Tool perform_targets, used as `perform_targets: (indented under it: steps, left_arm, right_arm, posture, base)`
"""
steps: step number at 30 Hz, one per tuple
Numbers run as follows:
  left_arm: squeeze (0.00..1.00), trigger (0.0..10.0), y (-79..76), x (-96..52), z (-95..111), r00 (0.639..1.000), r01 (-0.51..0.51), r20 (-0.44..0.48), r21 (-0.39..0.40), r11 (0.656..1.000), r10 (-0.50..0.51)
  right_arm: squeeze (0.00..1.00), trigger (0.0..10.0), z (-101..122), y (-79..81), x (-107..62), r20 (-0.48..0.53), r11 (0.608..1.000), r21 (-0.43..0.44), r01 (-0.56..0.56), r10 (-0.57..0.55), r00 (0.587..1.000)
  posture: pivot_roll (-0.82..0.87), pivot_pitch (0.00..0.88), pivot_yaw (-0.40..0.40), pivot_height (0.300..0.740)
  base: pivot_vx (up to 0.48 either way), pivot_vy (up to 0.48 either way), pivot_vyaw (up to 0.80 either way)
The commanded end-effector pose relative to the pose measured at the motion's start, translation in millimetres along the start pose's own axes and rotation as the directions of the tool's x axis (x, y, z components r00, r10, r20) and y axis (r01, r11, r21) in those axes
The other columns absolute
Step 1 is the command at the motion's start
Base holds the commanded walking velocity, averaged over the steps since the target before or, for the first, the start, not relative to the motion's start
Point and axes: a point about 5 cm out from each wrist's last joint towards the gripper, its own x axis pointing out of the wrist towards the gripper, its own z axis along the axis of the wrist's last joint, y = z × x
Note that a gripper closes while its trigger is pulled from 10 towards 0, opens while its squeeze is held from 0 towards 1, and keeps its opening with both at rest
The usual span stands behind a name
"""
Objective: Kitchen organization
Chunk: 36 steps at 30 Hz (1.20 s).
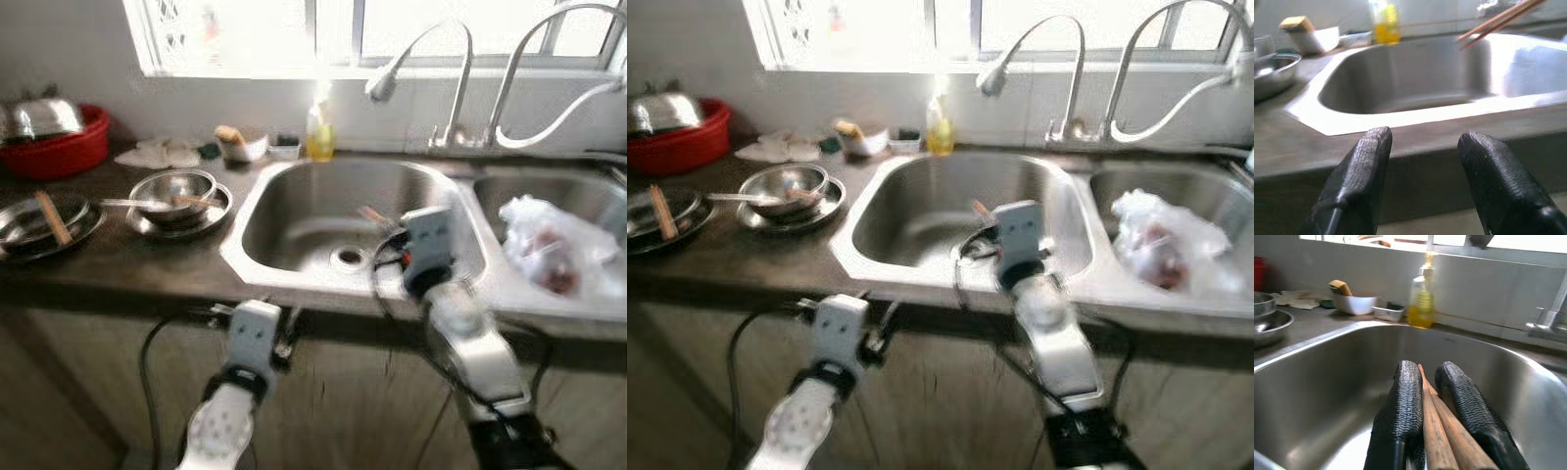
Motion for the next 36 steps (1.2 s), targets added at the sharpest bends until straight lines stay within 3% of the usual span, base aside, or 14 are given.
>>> perform_targets:
  steps: [1, 11, 15, 23, 30, 31, 32, 33, 34, 36]
  left_arm:
    - [0.0, 10.0, -7.7, 4.2, 5.8, 0.999, 0.022, 0.024, -0.011, 1.0, -0.021]
    - [0.0, 10.0, -5.8, 4.9, 1.9, 1.0, 0.003, 0.003, -0.025, 1.0, -0.003]
    - [0.0, 10.0, -7.2, 4.6, 0.7, 1.0, -0.002, -0.01, -0.081, 0.997, 0.001]
    - [0.0, 10.0, -8.0, 4.0, 5.5, 1.0, 0.002, 0.011, -0.06, 0.998, -0.001]
    - [0.0, 10.0, -7.8, 0.9, 5.4, 1.0, -0.004, 0.009, -0.057, 0.998, 0.005]
    - [0.0, 10.0, -7.8, 0.3, 5.1, 1.0, -0.006, 0.007, -0.056, 0.998, 0.006]
    - [0.0, 10.0, -7.9, 0.0, 4.9, 1.0, -0.006, 0.006, -0.056, 0.998, 0.006]
    - [0.0, 10.0, -8.0, -0.3, 4.7, 1.0, -0.005, 0.005, -0.056, 0.998, 0.006]
    - [0.0, 10.0, -8.2, -0.5, 4.5, 1.0, -0.005, 0.004, -0.056, 0.998, 0.005]
    - [0.0, 10.0, -8.4, -0.7, 4.3, 1.0, -0.004, 0.003, -0.056, 0.998, 0.005]
  right_arm:
    - [0.0, 10.0, -2.2, -9.7, 1.2, -0.028, 1.0, -0.018, 0.023, -0.024, 0.999]
    - [0.0, 10.0, -14.8, -13.1, 8.3, -0.134, 0.999, -0.043, 0.032, -0.037, 0.99]
    - [0.0, 10.0, -18.8, -15.2, 13.8, -0.178, 0.999, -0.033, 0.038, -0.043, 0.983]
    - [0.0, 10.0, -24.6, -13.6, 33.7, -0.271, 1.0, -0.021, -0.013, 0.006, 0.963]
    - [0.0, 10.0, -38.3, -11.6, 37.5, -0.364, 0.999, 0.005, -0.045, 0.044, 0.93]
    - [0.08, 10.0, -40.1, -11.4, 37.5, -0.373, 0.999, 0.003, -0.048, 0.045, 0.927]
    - [0.56, 10.0, -41.1, -11.5, 37.7, -0.378, 0.999, 0.0, -0.049, 0.045, 0.925]
    - [0.83, 10.0, -41.6, -11.6, 37.7, -0.379, 0.999, -0.001, -0.048, 0.044, 0.924]
    - [1.0, 10.0, -42.1, -11.6, 37.8, -0.38, 0.999, 0.0, -0.049, 0.046, 0.924]
    - [1.0, 10.0, -42.2, -11.3, 37.8, -0.379, 0.999, 0.002, -0.053, 0.05, 0.924]
  posture:
    - [0.08, 0.0, -0.026, 0.74]
    - [0.08, 0.0, -0.026, 0.74]
    - [0.08, 0.0, -0.026, 0.74]
    - [0.09, 0.0, -0.033, 0.74]
    - [0.1, 0.0, -0.039, 0.74]
    - [0.1, 0.0, -0.039, 0.74]
    - [0.1, 0.0, -0.039, 0.74]
    - [0.1, 0.0, -0.039, 0.74]
    - [0.1, 0.0, -0.04, 0.74]
    - [0.1, 0.0, -0.04, 0.74]
  base:
    - [0.371, 0.0, 0.0]
    - [0.037, 0.0, 0.0]
    - [0.0, 0.0, 0.0]
    - [0.0, 0.0, 0.0]
    - [0.0, 0.0, 0.0]
    - [0.0, 0.0, 0.0]
    - [0.0, 0.0, 0.0]
    - [0.0, 0.0, 0.0]
    - [0.0, 0.0, 0.0]
    - [0.0, 0.0, 0.0]
